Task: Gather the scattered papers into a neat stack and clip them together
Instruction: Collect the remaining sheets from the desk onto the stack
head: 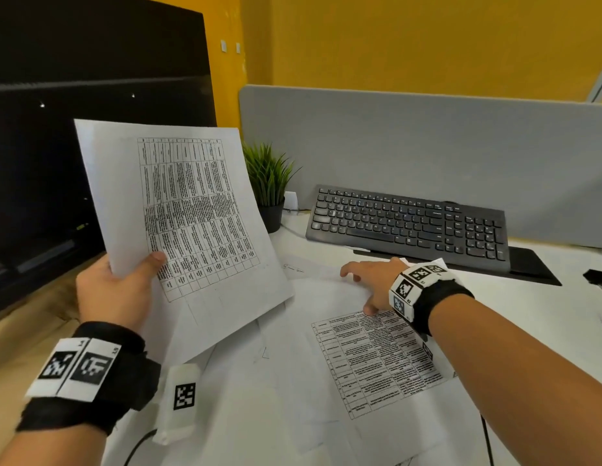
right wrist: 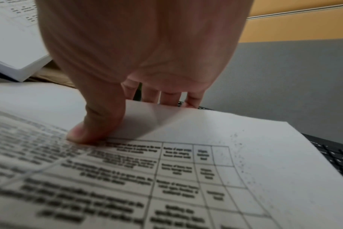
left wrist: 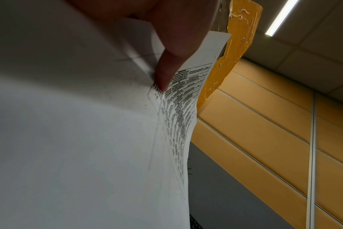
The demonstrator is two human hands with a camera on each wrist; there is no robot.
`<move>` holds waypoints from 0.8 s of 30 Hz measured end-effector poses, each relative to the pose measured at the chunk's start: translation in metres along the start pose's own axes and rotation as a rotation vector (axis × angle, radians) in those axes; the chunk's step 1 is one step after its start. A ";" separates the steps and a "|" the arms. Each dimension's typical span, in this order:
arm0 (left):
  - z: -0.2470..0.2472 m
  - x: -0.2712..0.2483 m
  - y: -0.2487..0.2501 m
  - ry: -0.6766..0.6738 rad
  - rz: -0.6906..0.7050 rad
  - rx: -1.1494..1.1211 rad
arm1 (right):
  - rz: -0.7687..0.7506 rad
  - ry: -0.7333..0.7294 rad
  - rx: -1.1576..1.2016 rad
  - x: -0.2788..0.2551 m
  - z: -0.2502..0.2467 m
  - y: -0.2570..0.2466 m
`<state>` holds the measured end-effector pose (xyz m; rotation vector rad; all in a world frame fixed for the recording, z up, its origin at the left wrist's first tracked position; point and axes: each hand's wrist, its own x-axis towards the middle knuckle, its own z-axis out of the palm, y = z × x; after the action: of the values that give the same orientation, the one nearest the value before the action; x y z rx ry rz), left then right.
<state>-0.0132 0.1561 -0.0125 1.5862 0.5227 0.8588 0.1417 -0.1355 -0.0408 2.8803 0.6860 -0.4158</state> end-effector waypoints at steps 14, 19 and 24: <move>-0.007 0.000 -0.002 -0.021 -0.019 0.015 | 0.016 0.155 -0.048 -0.045 -0.048 0.021; 0.000 -0.004 0.005 -0.063 -0.029 0.023 | -0.037 0.377 0.400 -0.106 -0.117 0.061; 0.028 -0.022 0.030 -0.230 -0.067 -0.104 | -0.127 0.642 1.212 -0.115 -0.130 0.052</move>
<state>-0.0096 0.1153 0.0106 1.5390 0.3591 0.6330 0.0975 -0.2024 0.1216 4.2105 0.9233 0.2348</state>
